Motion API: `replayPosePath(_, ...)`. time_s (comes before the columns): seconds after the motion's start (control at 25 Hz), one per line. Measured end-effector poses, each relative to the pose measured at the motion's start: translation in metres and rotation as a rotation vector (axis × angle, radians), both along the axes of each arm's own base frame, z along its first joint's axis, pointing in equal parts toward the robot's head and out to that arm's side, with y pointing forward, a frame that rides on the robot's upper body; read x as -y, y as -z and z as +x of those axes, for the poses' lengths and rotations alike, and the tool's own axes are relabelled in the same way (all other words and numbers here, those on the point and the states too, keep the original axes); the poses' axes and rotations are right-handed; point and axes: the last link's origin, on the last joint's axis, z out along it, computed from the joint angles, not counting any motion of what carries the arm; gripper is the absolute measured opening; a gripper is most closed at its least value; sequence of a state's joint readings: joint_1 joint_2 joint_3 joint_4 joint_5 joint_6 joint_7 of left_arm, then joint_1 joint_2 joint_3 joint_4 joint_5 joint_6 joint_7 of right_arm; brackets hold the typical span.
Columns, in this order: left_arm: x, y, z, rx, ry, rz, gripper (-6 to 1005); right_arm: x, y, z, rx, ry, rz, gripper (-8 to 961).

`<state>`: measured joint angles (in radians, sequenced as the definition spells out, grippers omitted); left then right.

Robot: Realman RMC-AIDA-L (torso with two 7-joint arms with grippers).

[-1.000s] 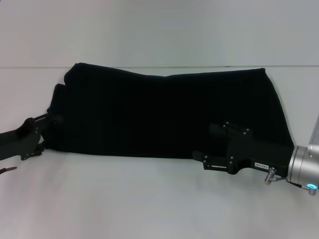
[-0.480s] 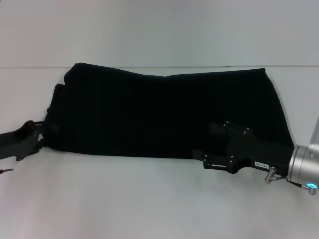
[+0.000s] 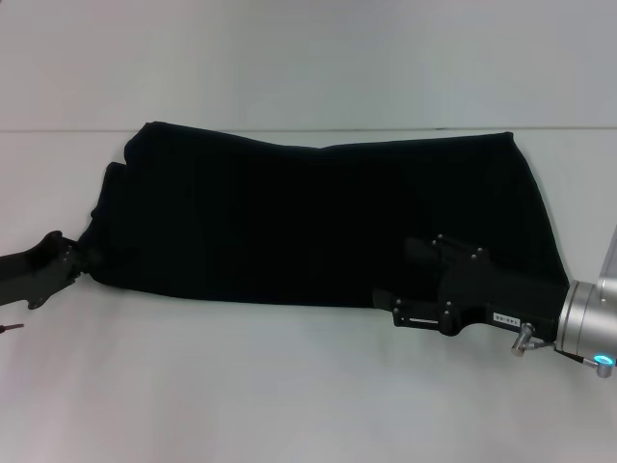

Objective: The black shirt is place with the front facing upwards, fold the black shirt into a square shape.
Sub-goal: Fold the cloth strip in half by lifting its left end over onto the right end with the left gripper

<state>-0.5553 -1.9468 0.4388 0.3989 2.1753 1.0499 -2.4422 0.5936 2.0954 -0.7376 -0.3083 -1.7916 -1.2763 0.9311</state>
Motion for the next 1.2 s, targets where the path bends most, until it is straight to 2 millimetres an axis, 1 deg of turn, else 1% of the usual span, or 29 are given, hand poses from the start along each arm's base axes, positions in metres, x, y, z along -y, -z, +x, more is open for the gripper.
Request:
replayPosePath(0.2,0.001,0.000,-0.001,0.001,-0.002,0.005,82,0.000,0.000,0.000,0.000,0.000,0.000,945)
replayPosePath(0.44,0.008,-0.002,-0.008,0.030,-0.031,0.034,15,0.000,0.000,-0.001,-0.007,0.007,-0.005,945)
replayPosePath(0.68,0.027,-0.010,-0.025,0.080,-0.089,0.099,15,-0.002,-0.005,0.001,-0.025,0.029,0.012,945)
replayPosePath(0.72,0.035,-0.014,-0.031,0.097,-0.104,0.128,15,-0.002,-0.008,0.004,-0.037,0.043,0.026,945)
replayPosePath(0.84,0.049,-0.023,-0.042,0.113,-0.130,0.167,14,-0.003,-0.013,0.006,-0.054,0.060,0.048,945)
replayPosePath(0.92,0.052,-0.027,-0.045,0.116,-0.138,0.181,14,-0.004,-0.015,0.007,-0.060,0.064,0.054,945)
replayPosePath(1.0,0.060,-0.036,-0.052,0.129,-0.159,0.224,14,-0.004,-0.016,0.008,-0.065,0.069,0.061,945)
replayPosePath(1.08,0.063,-0.044,-0.055,0.138,-0.163,0.250,14,-0.004,-0.016,0.008,-0.064,0.073,0.062,945)
replayPosePath(1.2,0.060,-0.050,-0.051,0.154,-0.136,0.256,14,-0.003,-0.015,0.009,-0.061,0.077,0.059,945)
